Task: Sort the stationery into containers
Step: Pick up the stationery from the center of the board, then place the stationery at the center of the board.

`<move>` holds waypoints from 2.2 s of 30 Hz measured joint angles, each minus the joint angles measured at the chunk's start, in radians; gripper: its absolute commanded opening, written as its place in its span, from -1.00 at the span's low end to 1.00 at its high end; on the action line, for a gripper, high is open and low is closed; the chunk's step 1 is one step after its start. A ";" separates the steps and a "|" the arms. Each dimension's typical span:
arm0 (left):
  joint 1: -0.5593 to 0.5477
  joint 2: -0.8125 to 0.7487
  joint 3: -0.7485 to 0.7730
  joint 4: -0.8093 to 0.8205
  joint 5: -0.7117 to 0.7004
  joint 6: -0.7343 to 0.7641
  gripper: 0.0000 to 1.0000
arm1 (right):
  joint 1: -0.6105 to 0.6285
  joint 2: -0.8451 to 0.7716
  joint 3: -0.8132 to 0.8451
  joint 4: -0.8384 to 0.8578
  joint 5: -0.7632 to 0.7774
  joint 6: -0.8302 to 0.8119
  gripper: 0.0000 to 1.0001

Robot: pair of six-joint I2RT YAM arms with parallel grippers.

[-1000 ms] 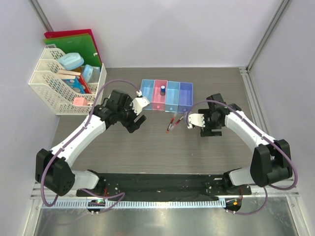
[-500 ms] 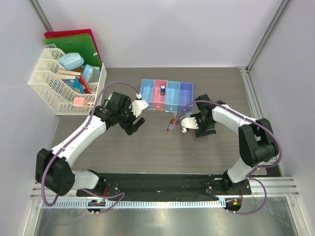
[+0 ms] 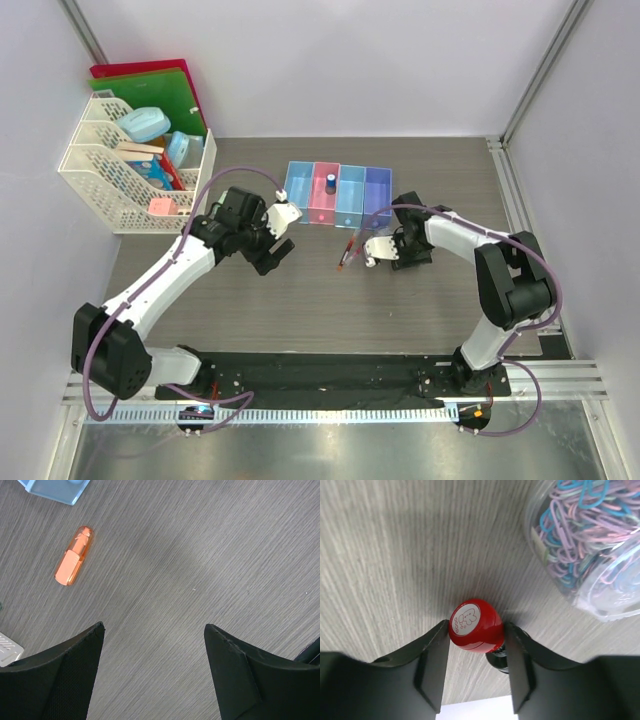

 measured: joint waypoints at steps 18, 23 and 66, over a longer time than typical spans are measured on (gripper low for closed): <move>0.000 -0.032 -0.008 -0.006 0.003 -0.001 0.62 | -0.018 -0.040 0.044 0.030 -0.137 0.208 -0.70; 0.000 -0.042 -0.011 -0.007 0.008 -0.001 0.63 | -0.107 -0.052 0.127 0.072 -0.280 0.350 -0.70; 0.005 -0.065 -0.024 -0.029 0.024 0.000 0.63 | -0.590 0.255 0.204 0.379 -1.101 0.924 0.26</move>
